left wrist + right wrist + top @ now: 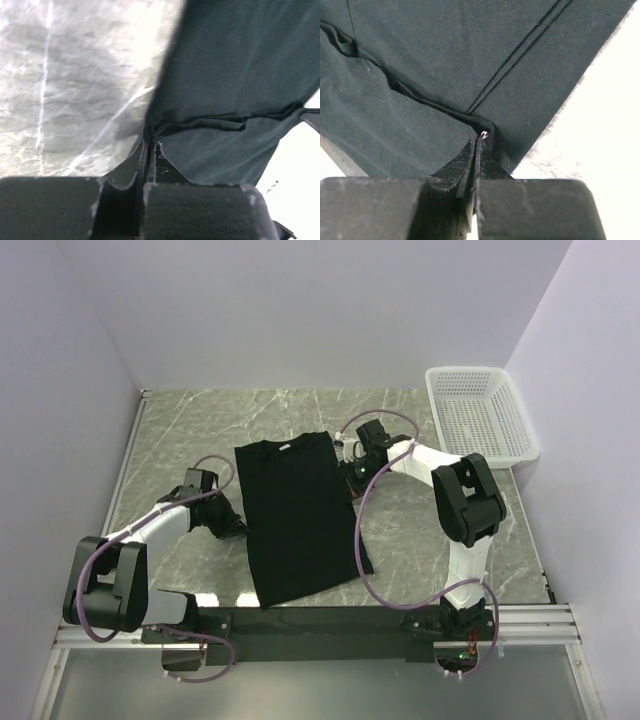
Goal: Fold and stack the t-shirts
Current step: Fold the tshirt
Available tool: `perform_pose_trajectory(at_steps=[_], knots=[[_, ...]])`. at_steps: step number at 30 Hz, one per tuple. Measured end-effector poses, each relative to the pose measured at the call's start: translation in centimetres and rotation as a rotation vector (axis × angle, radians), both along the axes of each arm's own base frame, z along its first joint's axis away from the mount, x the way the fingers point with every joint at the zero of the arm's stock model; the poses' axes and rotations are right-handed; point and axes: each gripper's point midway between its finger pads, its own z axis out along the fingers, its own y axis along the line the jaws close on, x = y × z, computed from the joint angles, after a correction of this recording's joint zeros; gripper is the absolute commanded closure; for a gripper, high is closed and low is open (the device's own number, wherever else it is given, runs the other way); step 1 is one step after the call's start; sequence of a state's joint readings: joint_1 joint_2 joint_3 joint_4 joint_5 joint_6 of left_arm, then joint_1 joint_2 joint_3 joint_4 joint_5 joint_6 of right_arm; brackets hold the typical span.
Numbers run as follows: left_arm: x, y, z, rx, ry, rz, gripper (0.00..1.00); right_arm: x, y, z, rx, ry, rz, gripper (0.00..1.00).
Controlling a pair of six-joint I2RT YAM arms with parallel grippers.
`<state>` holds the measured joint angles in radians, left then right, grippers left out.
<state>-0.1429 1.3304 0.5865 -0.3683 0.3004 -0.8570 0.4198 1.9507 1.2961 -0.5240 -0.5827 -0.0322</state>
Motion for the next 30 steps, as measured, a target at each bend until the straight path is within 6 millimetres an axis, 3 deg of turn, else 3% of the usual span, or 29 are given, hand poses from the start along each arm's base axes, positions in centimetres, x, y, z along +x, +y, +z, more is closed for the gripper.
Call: perform_pose_trajectory(at_steps=[9,17,27,30], knots=[[1.5,-0.7,2.7,-0.033,-0.086,-0.037,0.99,0.5,-0.6,0.6,0.017,-0.004,-0.023,1.00],[1.7,-1.4,3.3,-0.072,-0.111,-0.065,0.99,0.8,-1.9,2.2,0.034,-0.046,-0.055,1.00],[2.4,-2.8,4.3,-0.143,-0.172,-0.133,0.99,0.8,-2.7,2.1,0.032,-0.045,-0.074,1.00],[2.6,-2.9,3.7,-0.145,-0.164,-0.143,0.99,0.8,-2.7,2.1,0.031,-0.044,-0.074,1.00]])
